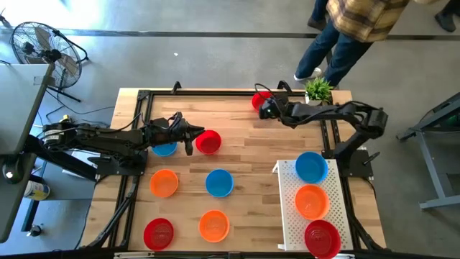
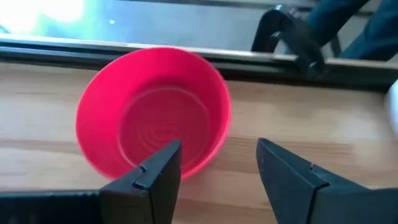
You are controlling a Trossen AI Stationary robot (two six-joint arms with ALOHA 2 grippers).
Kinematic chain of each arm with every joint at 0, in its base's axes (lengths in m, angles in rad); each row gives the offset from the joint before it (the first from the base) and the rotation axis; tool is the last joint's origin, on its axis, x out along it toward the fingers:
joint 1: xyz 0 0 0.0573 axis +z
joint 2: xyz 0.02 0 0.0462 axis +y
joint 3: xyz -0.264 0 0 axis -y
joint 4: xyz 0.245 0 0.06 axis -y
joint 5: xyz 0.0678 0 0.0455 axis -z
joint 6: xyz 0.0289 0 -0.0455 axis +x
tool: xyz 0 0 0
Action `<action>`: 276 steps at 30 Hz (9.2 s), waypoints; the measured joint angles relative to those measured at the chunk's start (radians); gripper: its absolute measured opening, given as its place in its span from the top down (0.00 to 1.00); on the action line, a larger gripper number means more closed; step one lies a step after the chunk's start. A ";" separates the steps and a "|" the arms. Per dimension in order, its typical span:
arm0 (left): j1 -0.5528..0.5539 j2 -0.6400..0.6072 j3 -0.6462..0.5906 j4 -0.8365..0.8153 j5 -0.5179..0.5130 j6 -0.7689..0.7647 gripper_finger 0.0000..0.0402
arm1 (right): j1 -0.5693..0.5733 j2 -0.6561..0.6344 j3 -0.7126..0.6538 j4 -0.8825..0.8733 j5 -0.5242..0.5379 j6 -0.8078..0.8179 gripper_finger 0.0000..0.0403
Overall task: Pick & Place Mini bowls
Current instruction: Stack the red bowl on top of the other red bowl on the shelf
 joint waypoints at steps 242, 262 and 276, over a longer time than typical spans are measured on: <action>0.000 0.000 0.000 -0.015 0.016 0.018 0.89 | 1.600 -0.034 0.876 -1.317 -0.491 0.910 0.98; 0.000 0.000 0.000 -0.015 0.016 0.018 0.89 | 1.599 -0.035 0.876 -1.309 -0.558 0.914 0.97; 0.000 0.000 0.000 -0.015 0.016 0.016 0.89 | 1.597 -0.038 0.876 -1.293 -0.546 0.944 0.98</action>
